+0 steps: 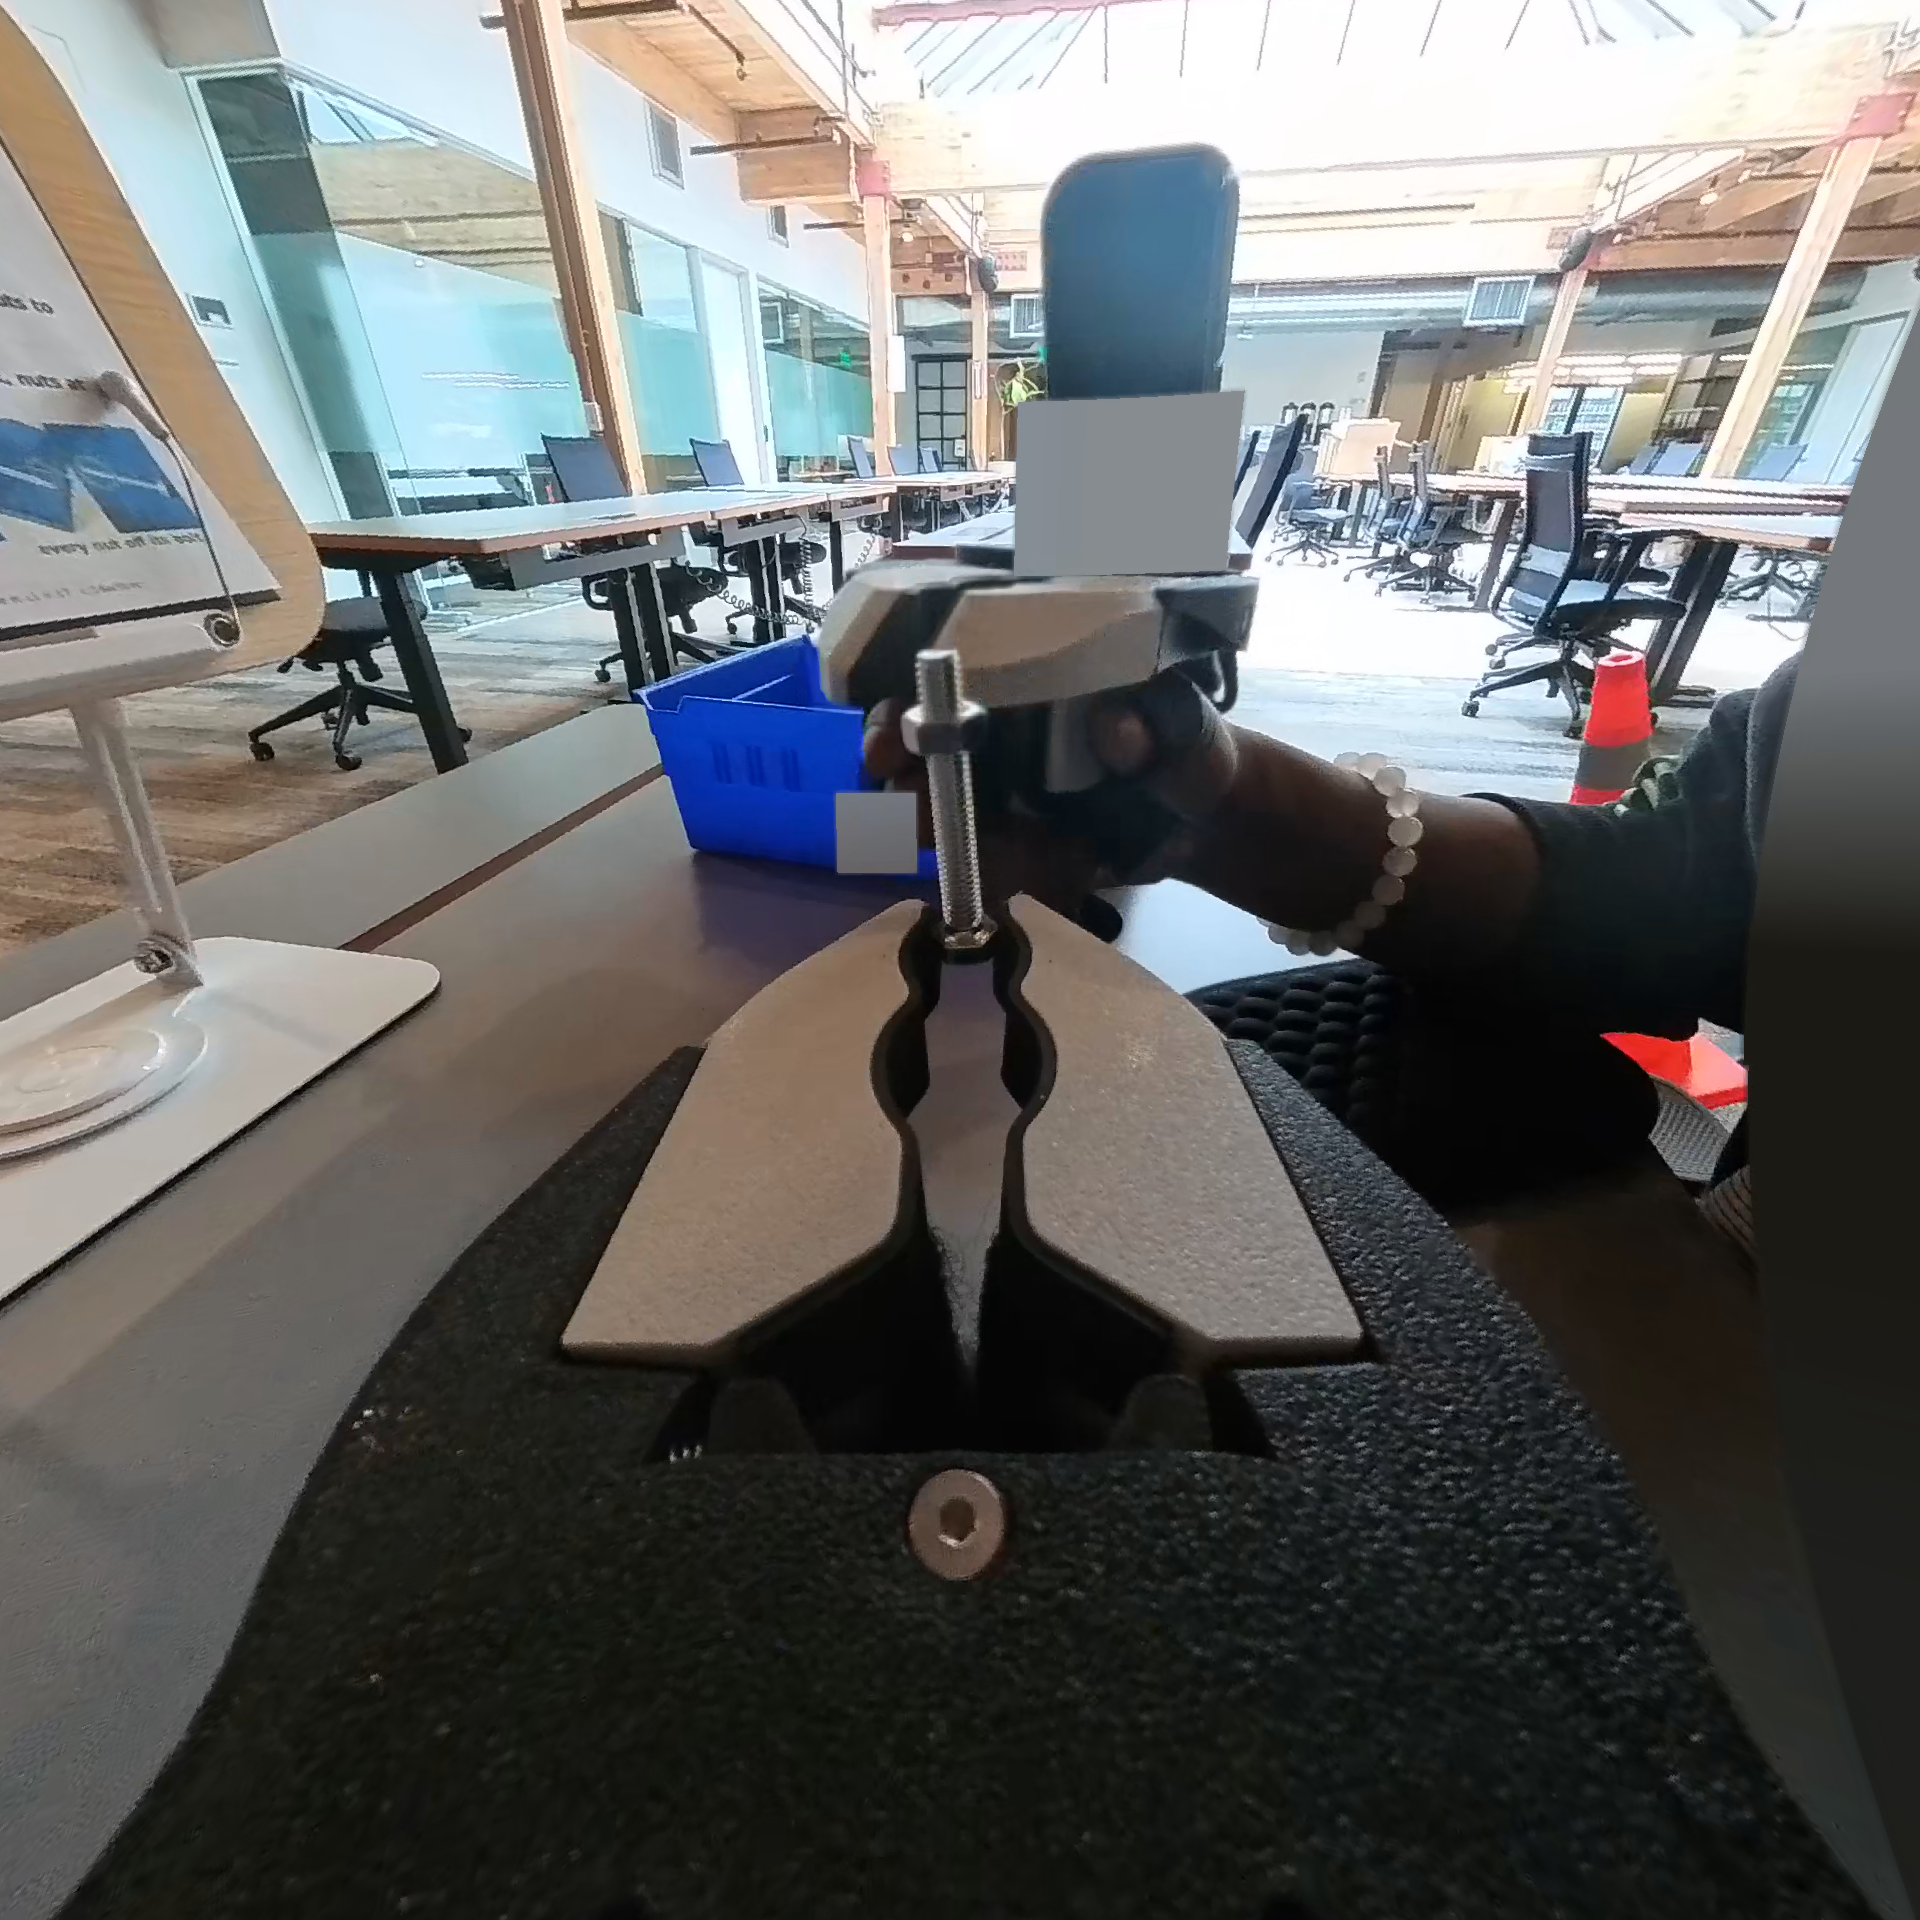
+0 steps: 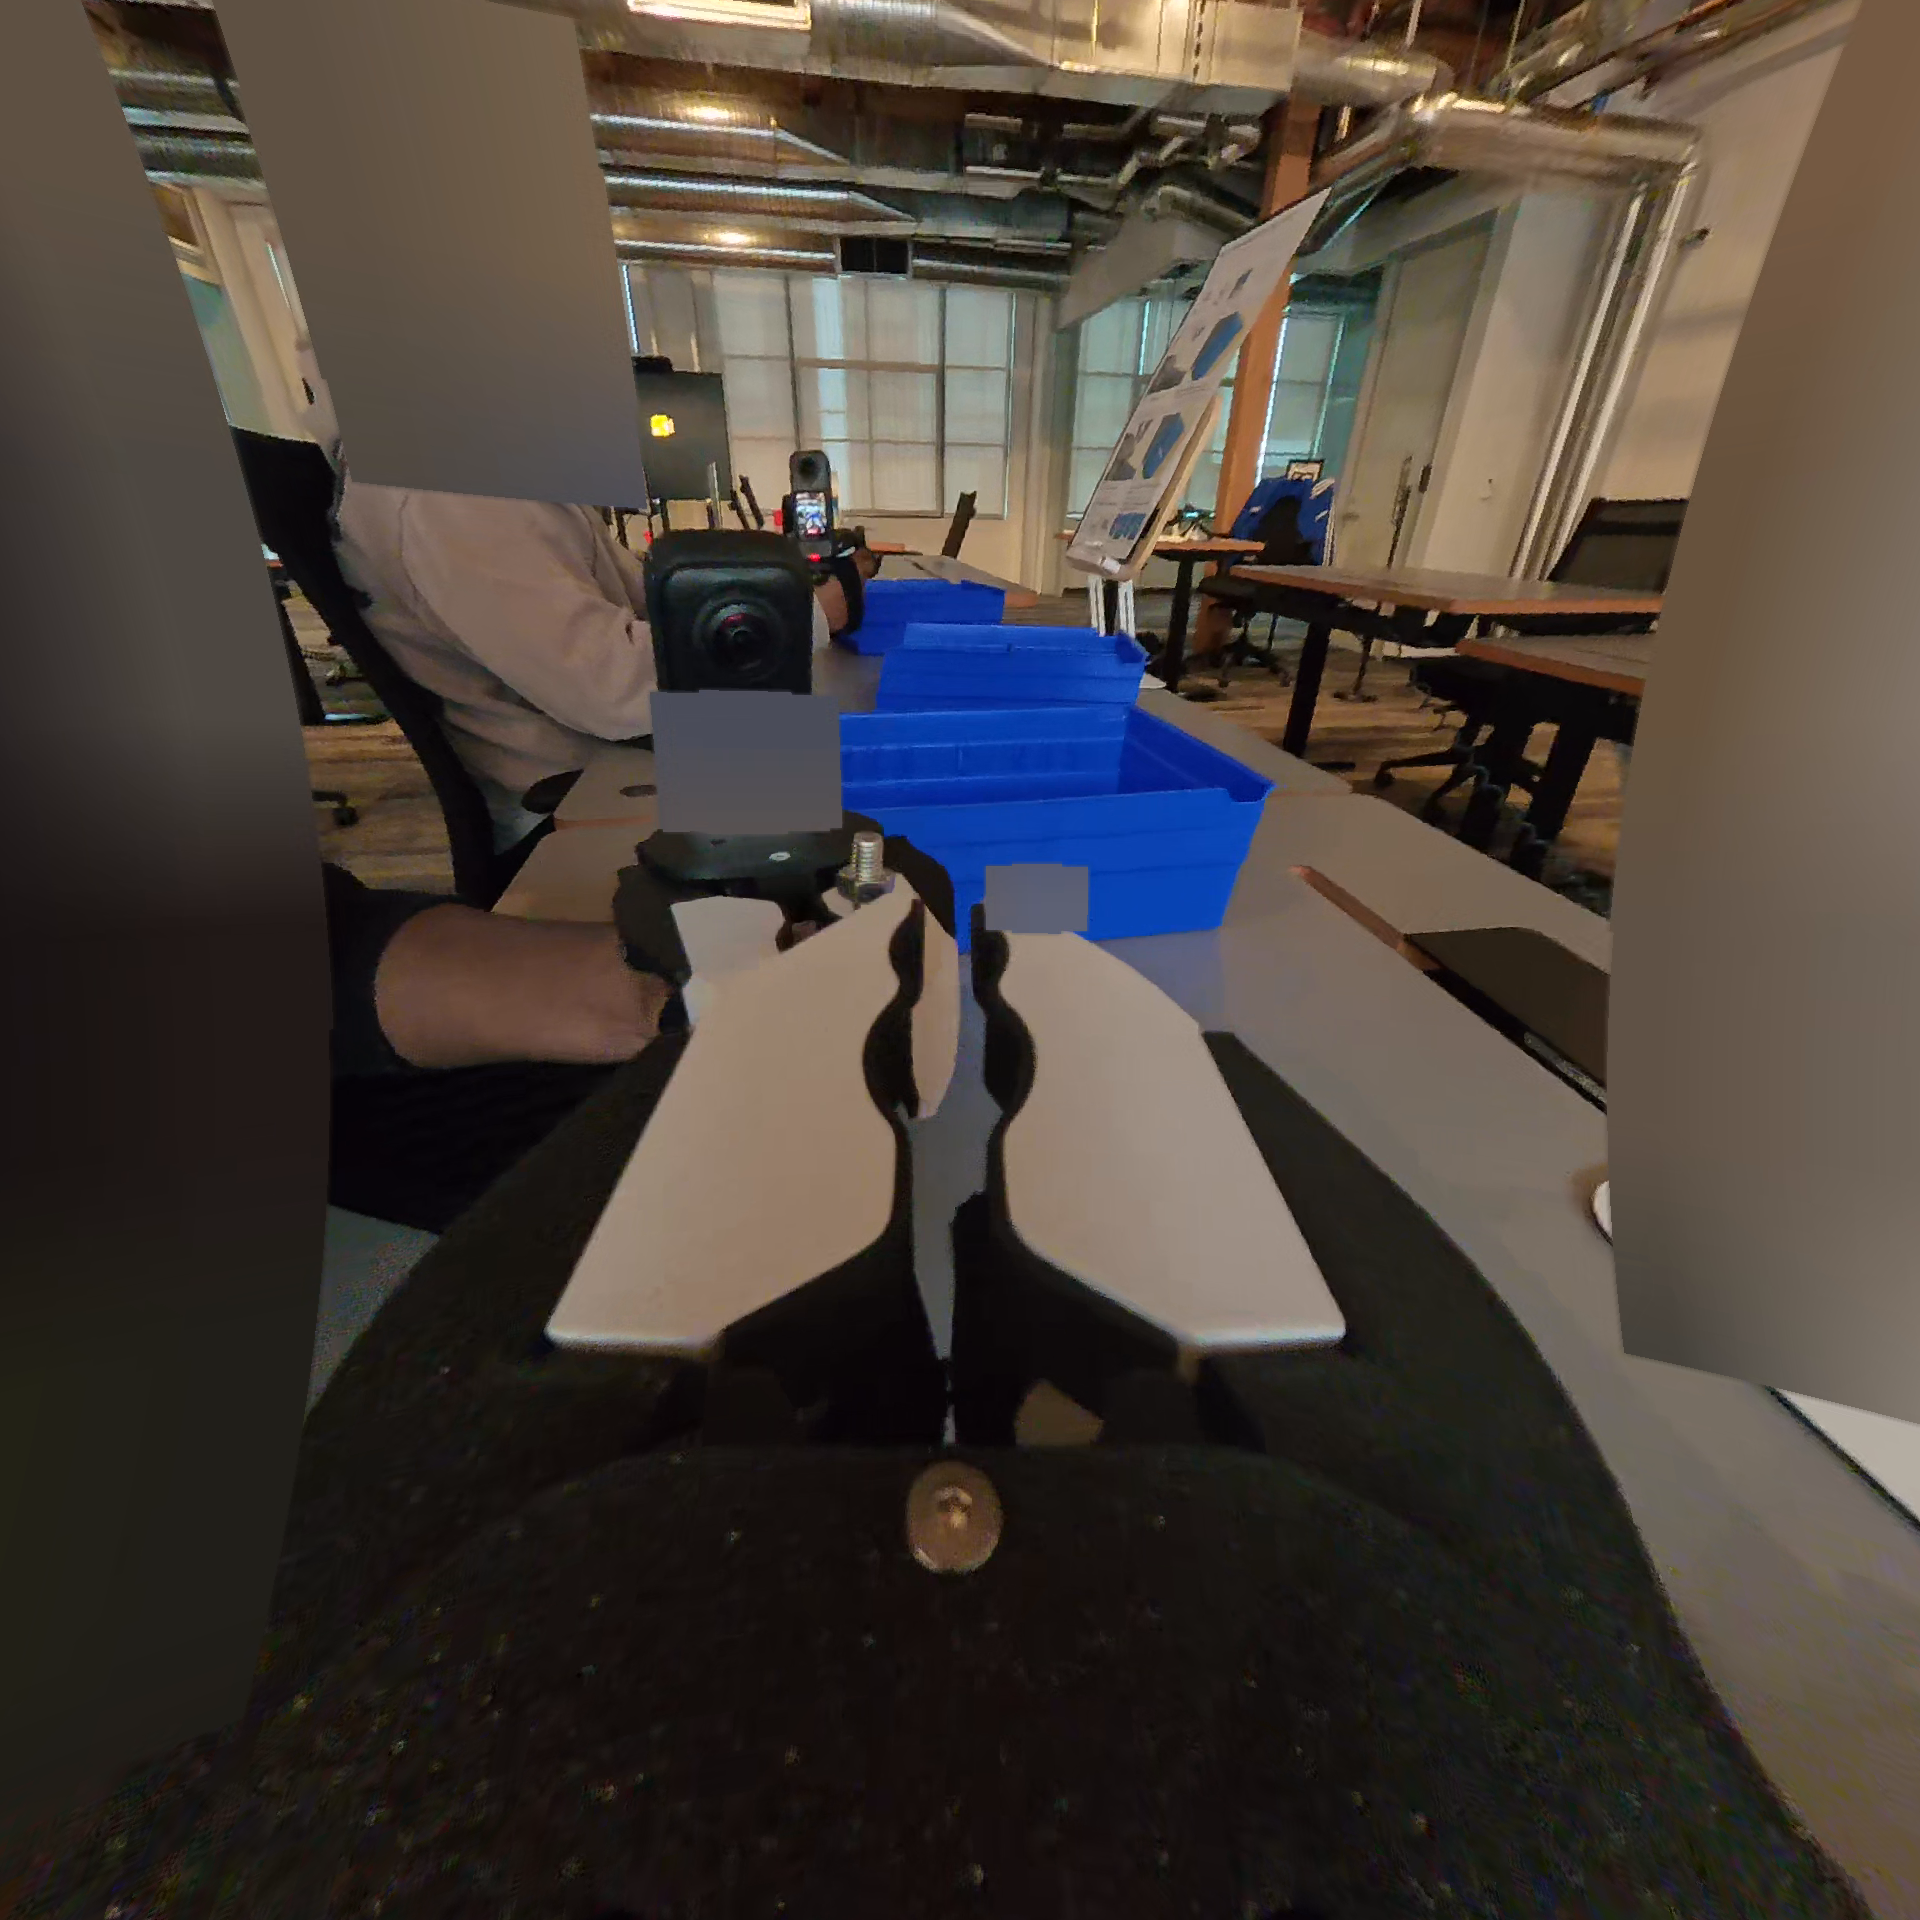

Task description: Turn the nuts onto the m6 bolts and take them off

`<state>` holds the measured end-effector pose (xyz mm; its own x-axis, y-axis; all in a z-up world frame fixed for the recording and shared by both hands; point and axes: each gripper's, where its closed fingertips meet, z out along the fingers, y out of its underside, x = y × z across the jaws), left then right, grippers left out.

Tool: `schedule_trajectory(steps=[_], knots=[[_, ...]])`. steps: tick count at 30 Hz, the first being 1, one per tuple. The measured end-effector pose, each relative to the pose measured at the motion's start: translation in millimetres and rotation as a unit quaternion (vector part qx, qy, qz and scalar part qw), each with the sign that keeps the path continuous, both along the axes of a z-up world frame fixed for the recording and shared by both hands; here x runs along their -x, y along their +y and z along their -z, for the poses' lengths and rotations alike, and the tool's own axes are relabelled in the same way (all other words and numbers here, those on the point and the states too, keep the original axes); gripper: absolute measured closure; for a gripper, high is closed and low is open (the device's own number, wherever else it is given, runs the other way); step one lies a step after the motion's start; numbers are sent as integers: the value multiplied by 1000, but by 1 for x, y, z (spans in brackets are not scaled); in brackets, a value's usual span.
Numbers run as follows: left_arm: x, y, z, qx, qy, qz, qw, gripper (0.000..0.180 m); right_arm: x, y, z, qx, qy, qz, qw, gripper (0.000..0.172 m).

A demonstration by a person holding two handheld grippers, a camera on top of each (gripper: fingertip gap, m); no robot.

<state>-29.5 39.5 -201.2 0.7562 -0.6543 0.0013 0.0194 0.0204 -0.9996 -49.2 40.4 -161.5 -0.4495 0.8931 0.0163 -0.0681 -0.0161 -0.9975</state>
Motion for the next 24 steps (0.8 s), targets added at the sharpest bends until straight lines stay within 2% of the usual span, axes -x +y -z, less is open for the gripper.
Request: schedule_trajectory(steps=[3,6,7,10,12,14,16,20,24], knots=[[0,0,0,0,2,-1,1000,171,-1,-5,-2,4,2,-12,1000,160],[-2,1,2,3,7,0,1000,171,3,-12,1,-1,-8,-14,1000,136],[-3,1,3,3,8,1,1000,171,4,-13,2,-2,-11,-13,1000,133],[-3,0,2,2,8,1,1000,171,4,-9,1,-3,-6,-2,1000,142],[-1,0,1,1,3,0,1000,171,2,-2,-1,-1,-1,5,1000,158],[0,0,0,-1,1,-2,1000,171,-1,3,-5,4,9,11,1000,162],[0,0,0,-1,3,-3,1000,171,-1,-1,-6,9,11,2,1000,160],[-1,1,2,1,5,-2,1000,171,3,-12,0,-5,-3,-9,1000,138],[-2,1,2,0,5,-1,1000,171,4,-10,-1,-3,-2,1,1000,138]])
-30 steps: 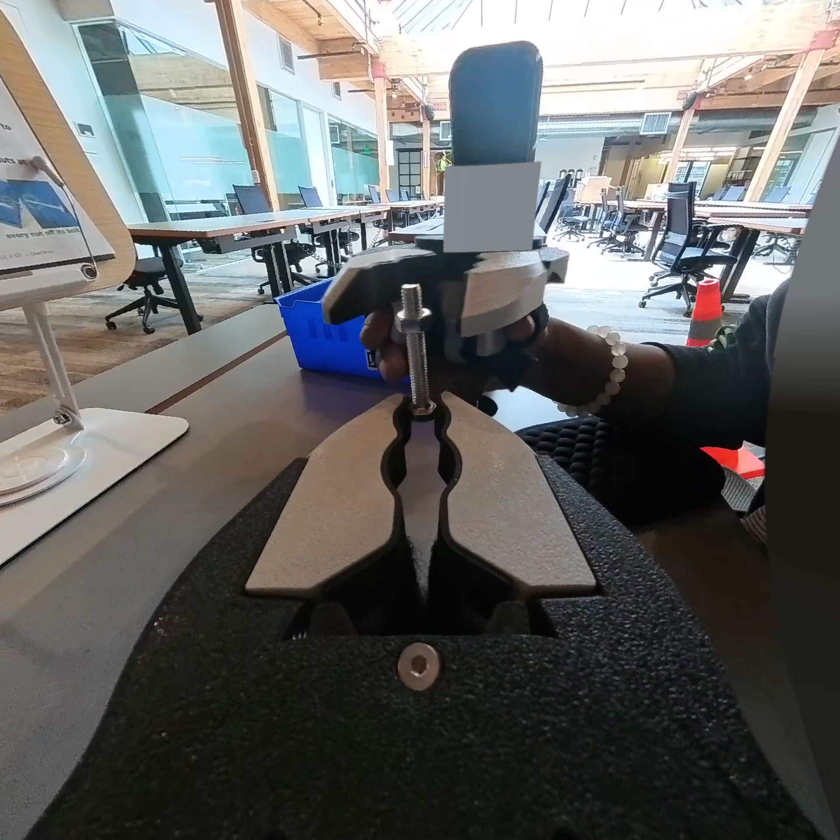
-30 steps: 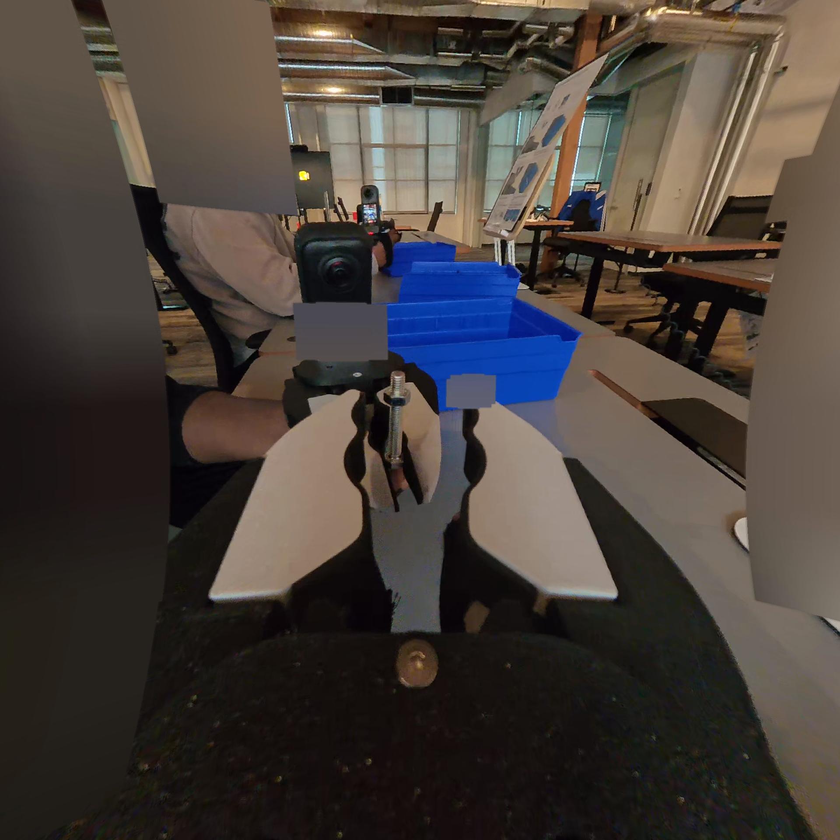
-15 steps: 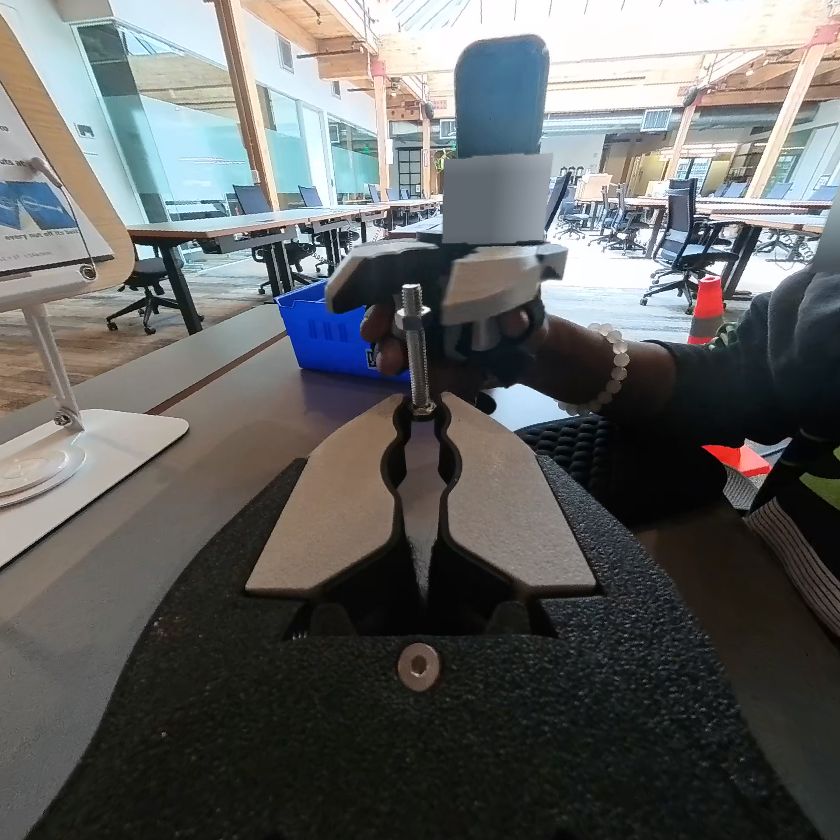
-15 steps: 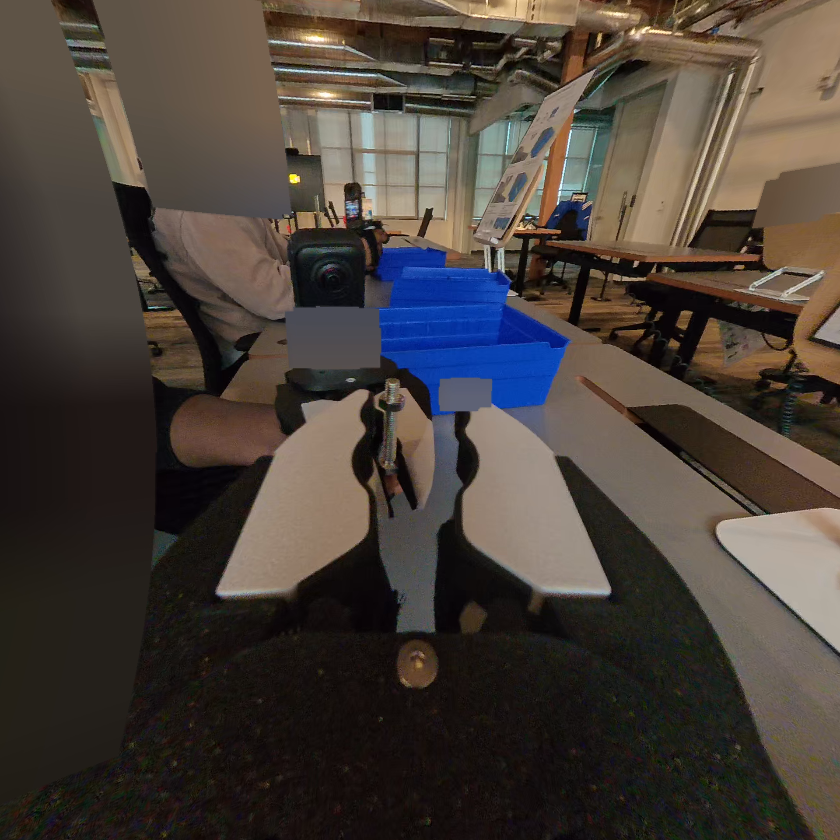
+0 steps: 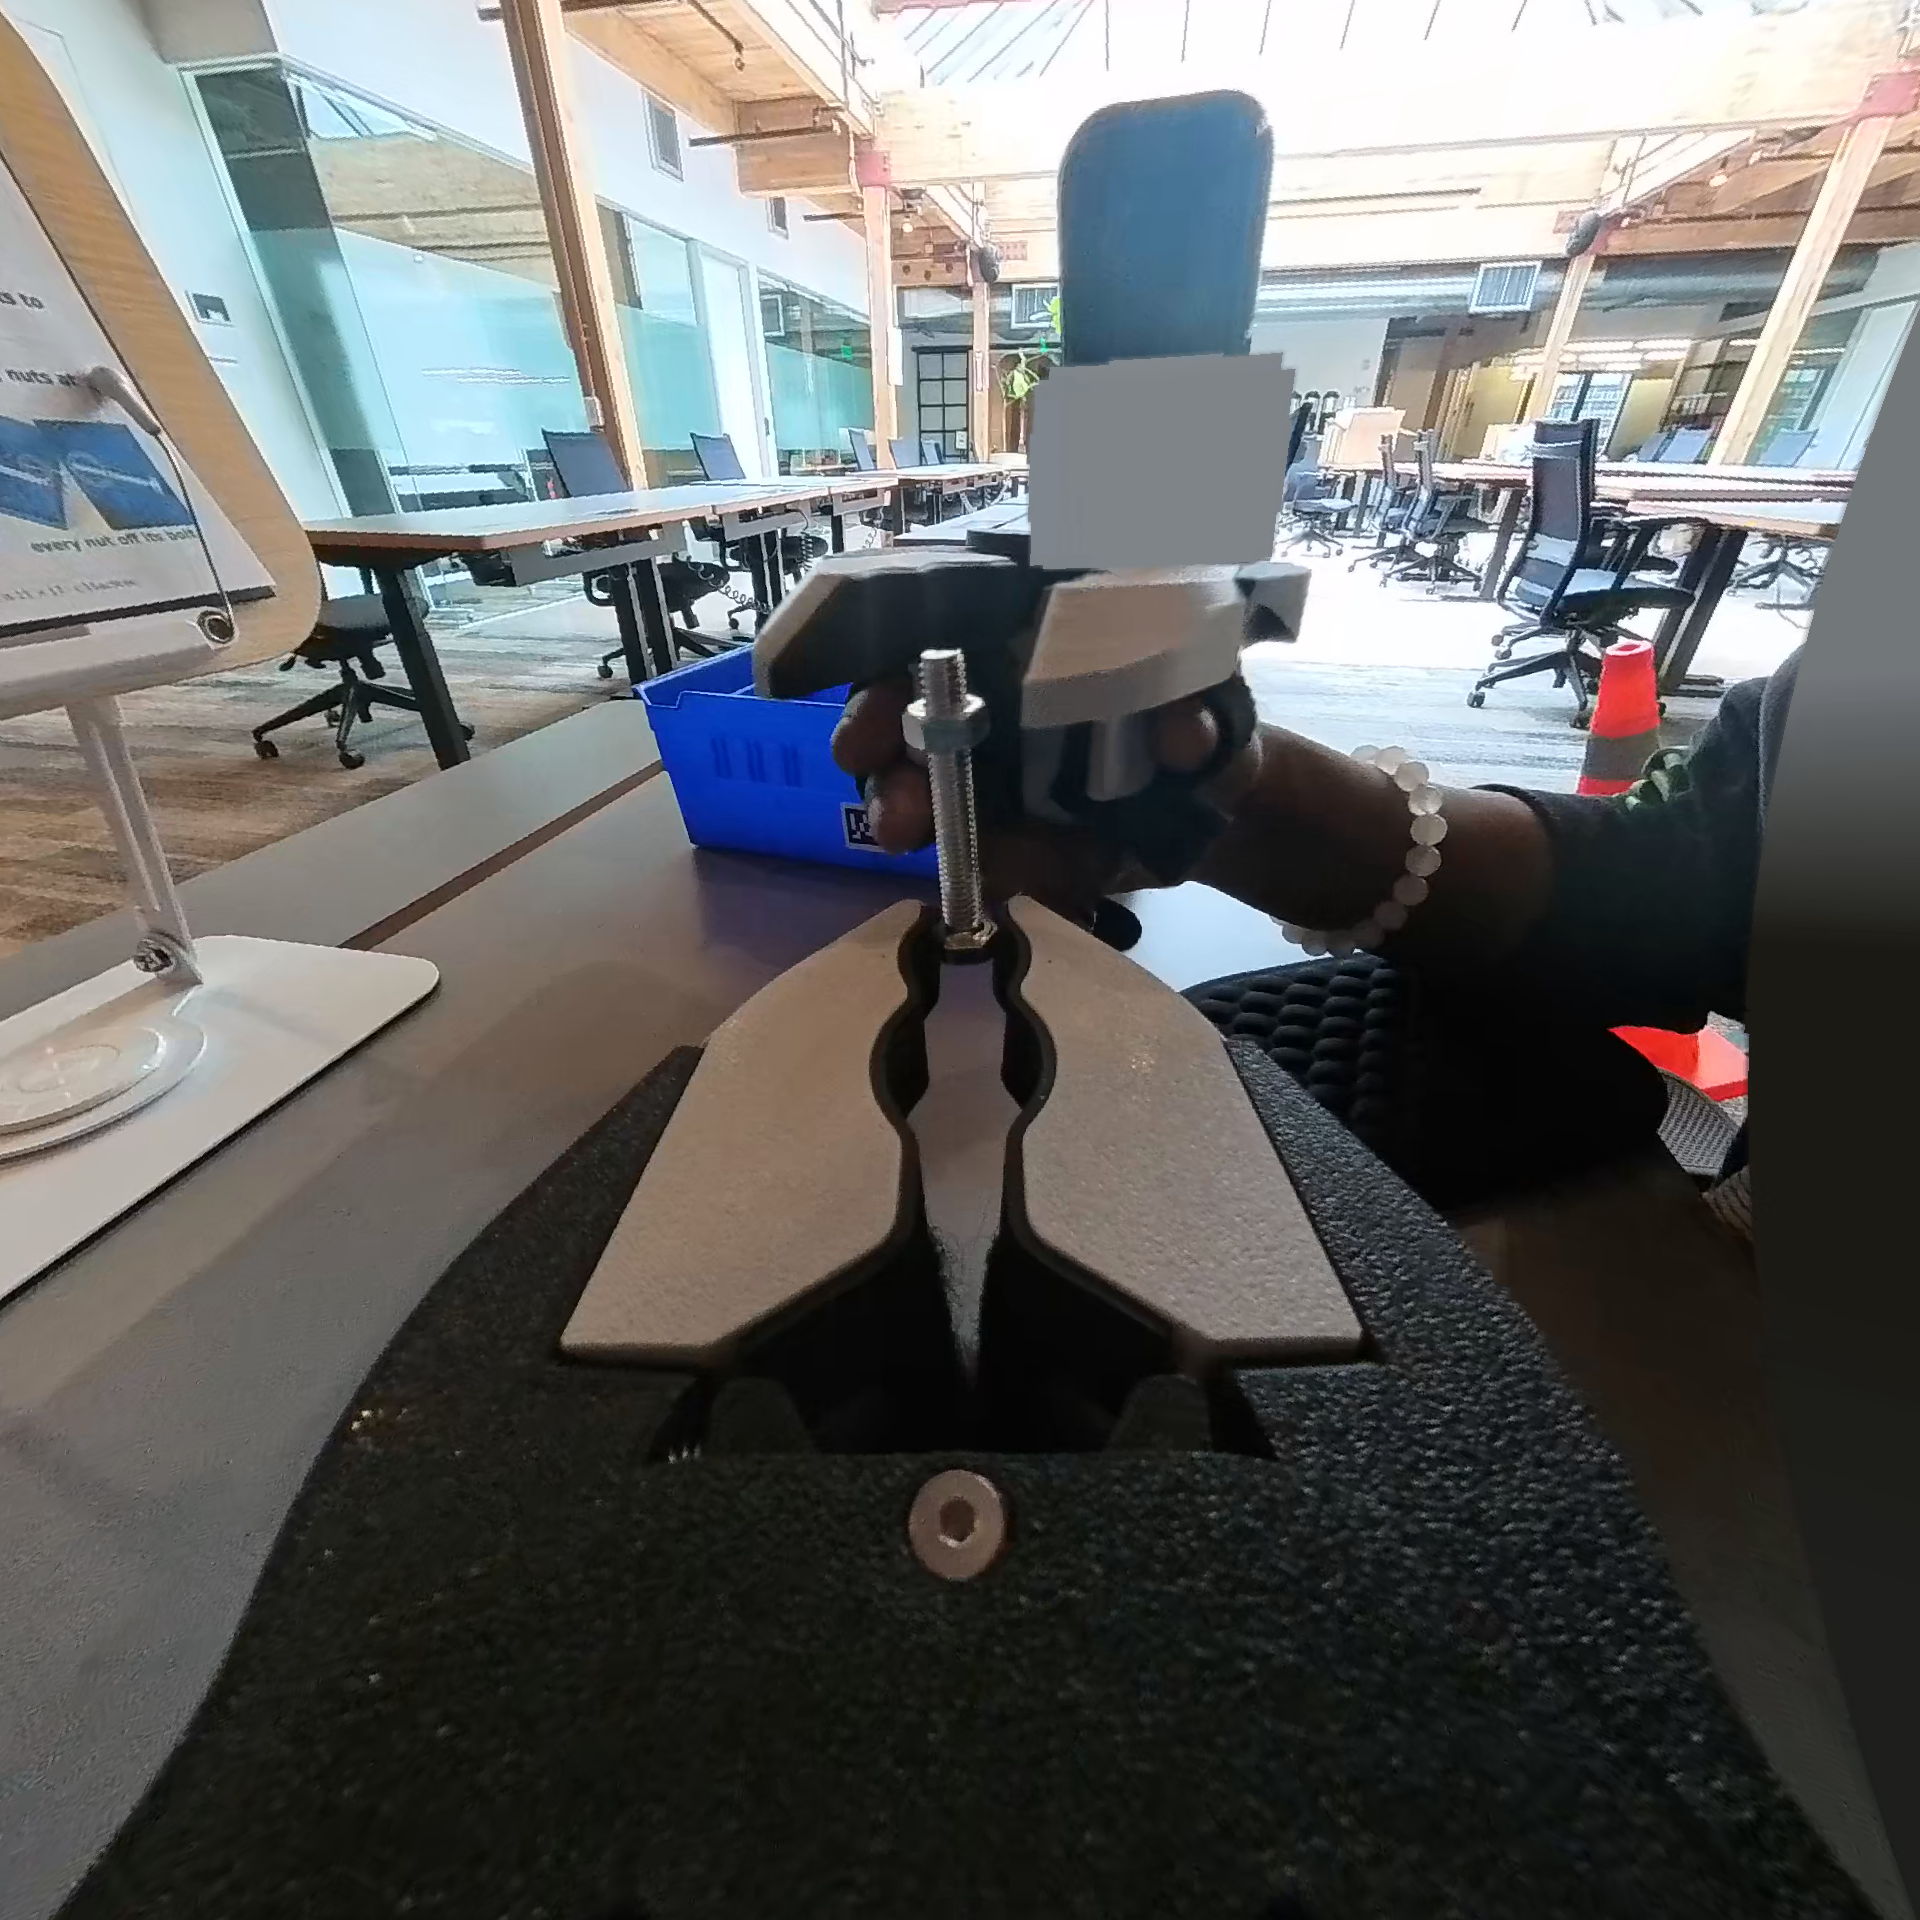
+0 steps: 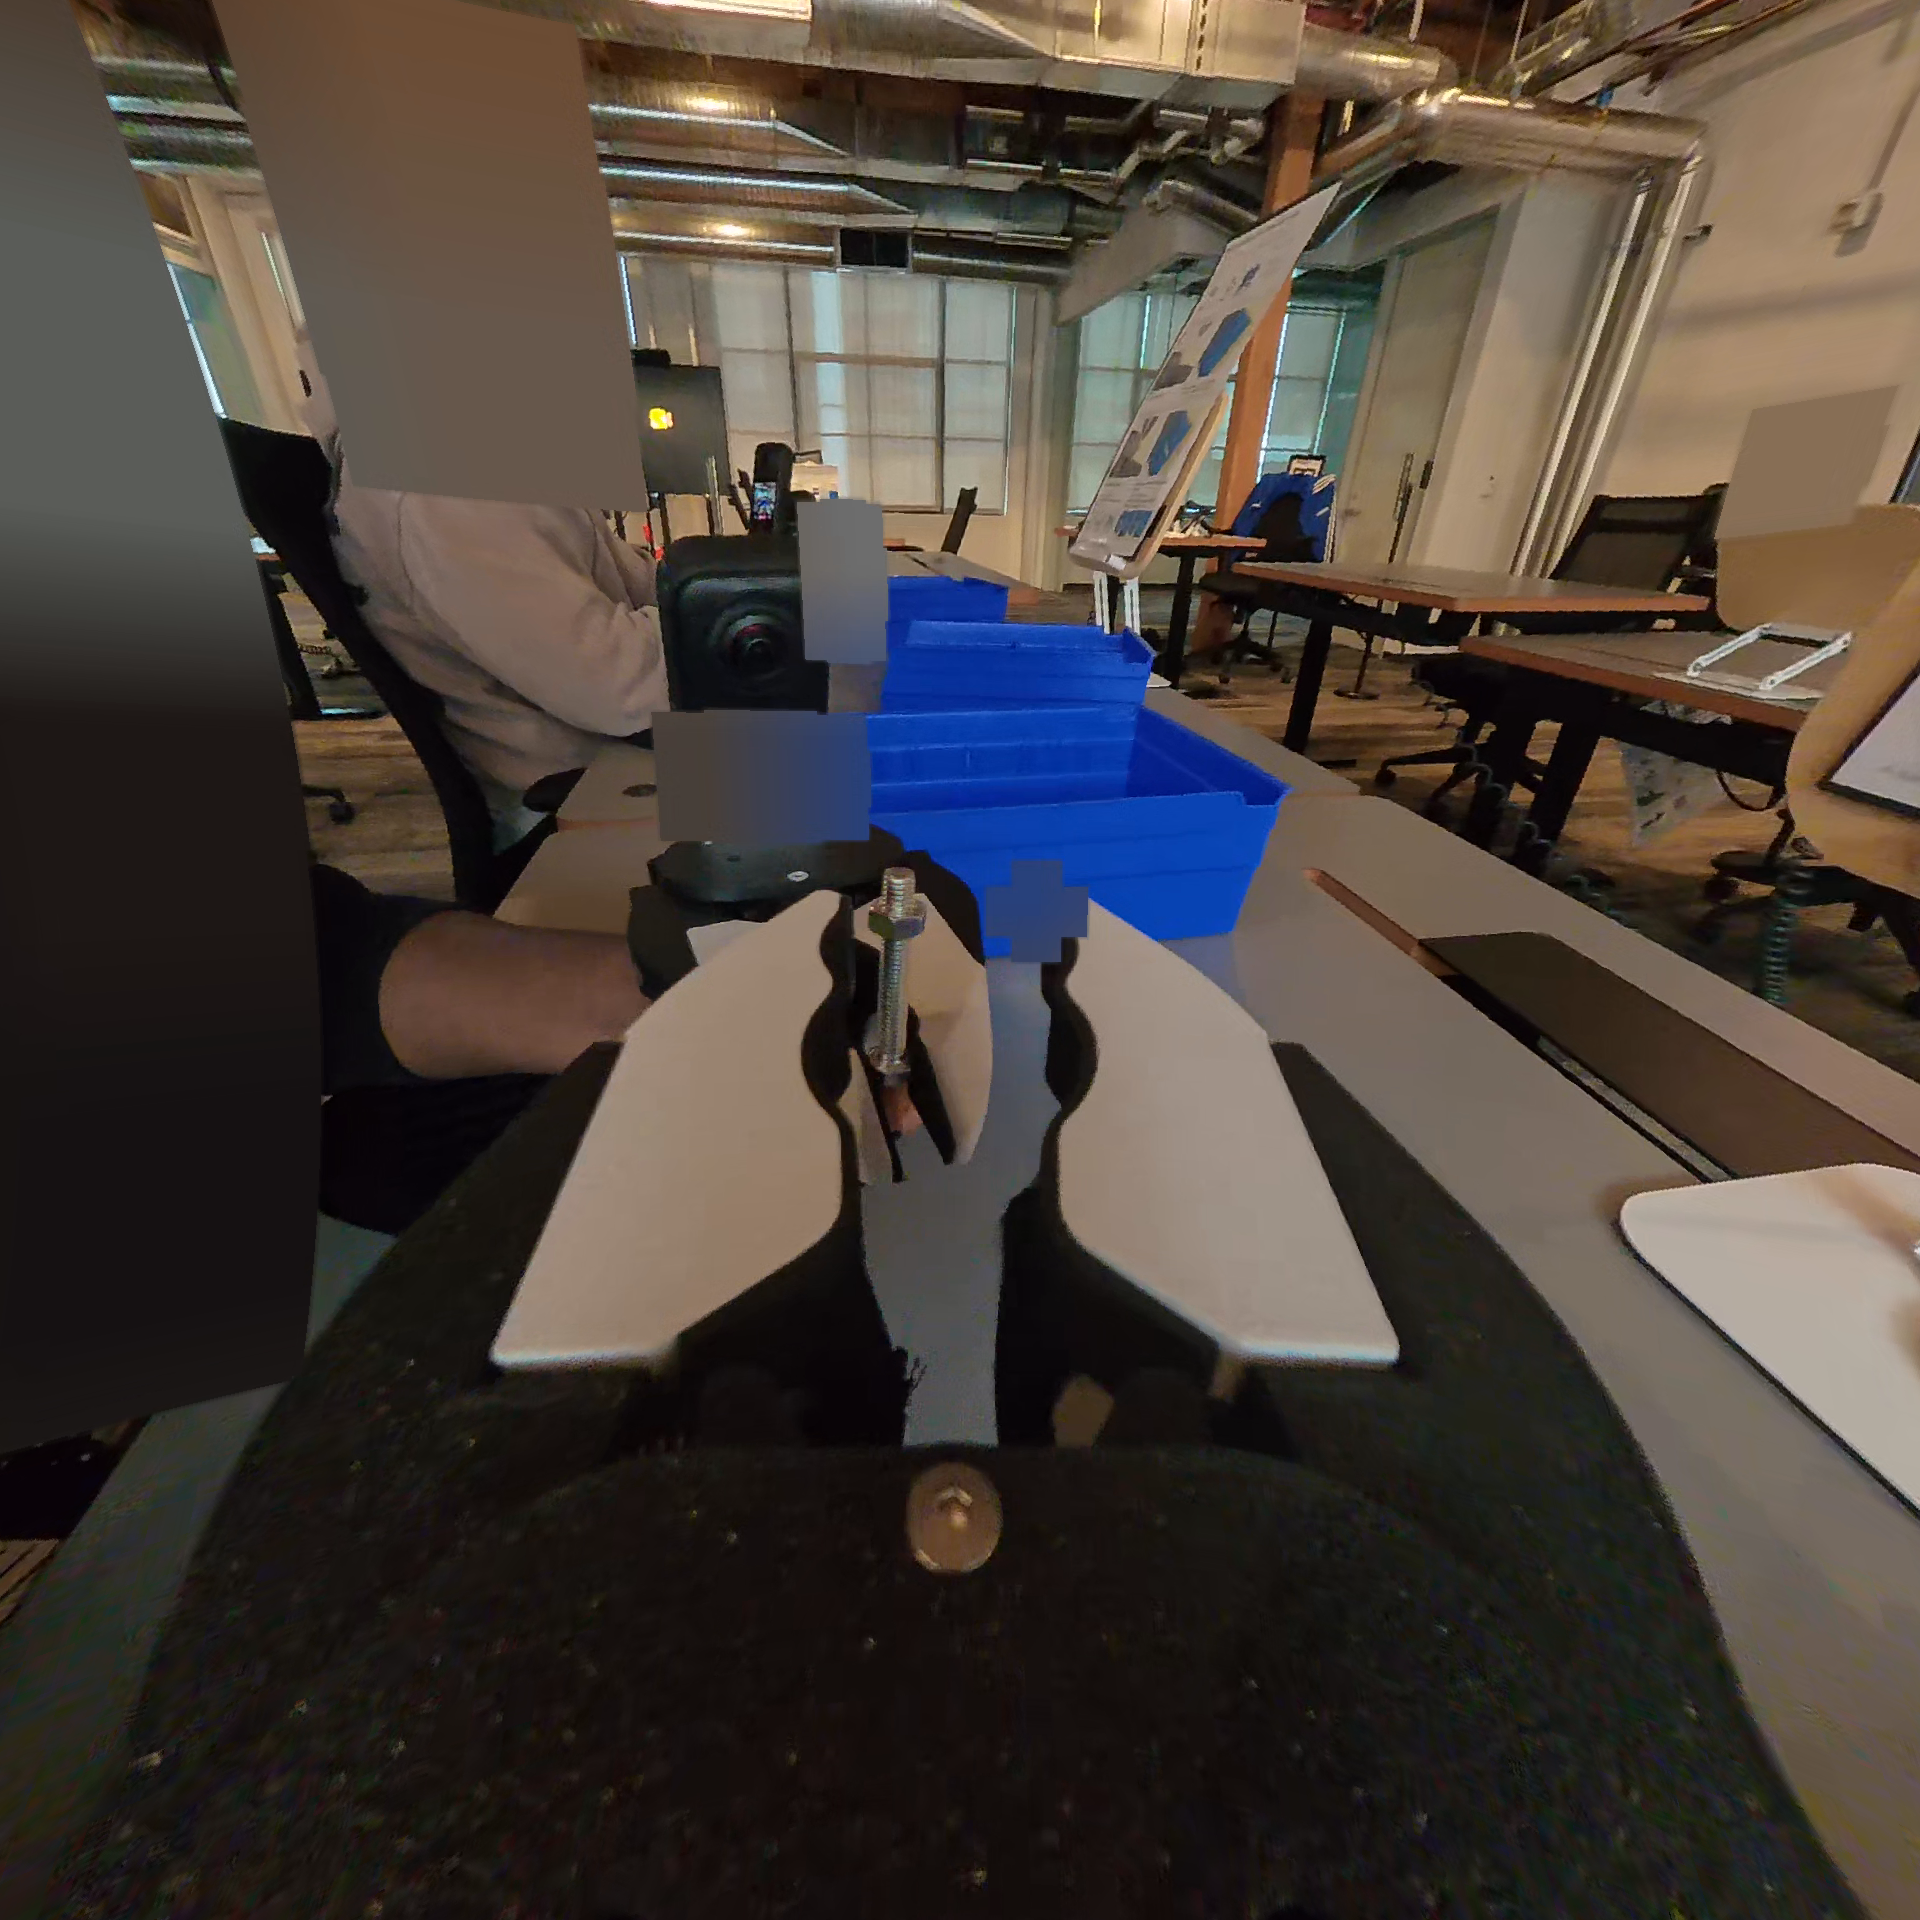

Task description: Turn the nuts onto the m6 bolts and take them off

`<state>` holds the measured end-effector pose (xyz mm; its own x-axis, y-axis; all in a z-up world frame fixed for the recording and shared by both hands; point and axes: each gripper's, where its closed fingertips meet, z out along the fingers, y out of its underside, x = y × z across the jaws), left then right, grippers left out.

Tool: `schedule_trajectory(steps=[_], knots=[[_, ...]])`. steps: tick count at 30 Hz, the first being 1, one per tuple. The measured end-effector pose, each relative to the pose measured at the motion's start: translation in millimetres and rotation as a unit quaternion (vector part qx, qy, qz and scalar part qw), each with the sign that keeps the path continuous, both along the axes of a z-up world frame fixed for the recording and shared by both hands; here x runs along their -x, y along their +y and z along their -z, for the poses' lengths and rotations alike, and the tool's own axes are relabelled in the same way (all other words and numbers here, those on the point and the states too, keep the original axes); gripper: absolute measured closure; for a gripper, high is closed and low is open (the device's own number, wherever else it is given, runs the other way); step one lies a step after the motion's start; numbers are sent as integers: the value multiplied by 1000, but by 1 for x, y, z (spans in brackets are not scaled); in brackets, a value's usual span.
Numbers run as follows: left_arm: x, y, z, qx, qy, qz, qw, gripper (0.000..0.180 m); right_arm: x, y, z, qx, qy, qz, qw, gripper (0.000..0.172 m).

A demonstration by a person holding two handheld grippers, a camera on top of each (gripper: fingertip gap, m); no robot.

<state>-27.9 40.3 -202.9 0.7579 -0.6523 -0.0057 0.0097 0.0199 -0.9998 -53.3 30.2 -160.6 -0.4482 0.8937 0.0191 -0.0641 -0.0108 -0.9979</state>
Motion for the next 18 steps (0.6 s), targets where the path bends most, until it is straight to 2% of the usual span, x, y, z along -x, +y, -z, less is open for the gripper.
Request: schedule_trajectory(steps=[2,4,5,8,11,13,16,18], knots=[[0,0,0,0,-1,0,1000,171,-1,2,0,-2,0,2,1000,145],[1,0,0,0,-2,0,1000,171,-1,8,-1,-8,4,17,1000,162],[1,0,0,-1,-2,-1,1000,171,-3,11,-3,-6,10,23,1000,165],[1,0,0,0,-3,-2,1000,171,-4,8,-5,6,10,6,1000,163],[1,1,1,1,-3,-2,1000,171,-1,-2,0,-5,-1,-6,1000,142],[0,1,0,0,-1,-1,1000,171,1,-4,3,-9,-8,-4,1000,137],[0,0,0,-1,-1,-2,1000,171,1,0,3,-7,-6,3,1000,145],[2,0,-1,-2,-6,-2,1000,171,-1,9,0,-4,1,17,1000,161]])
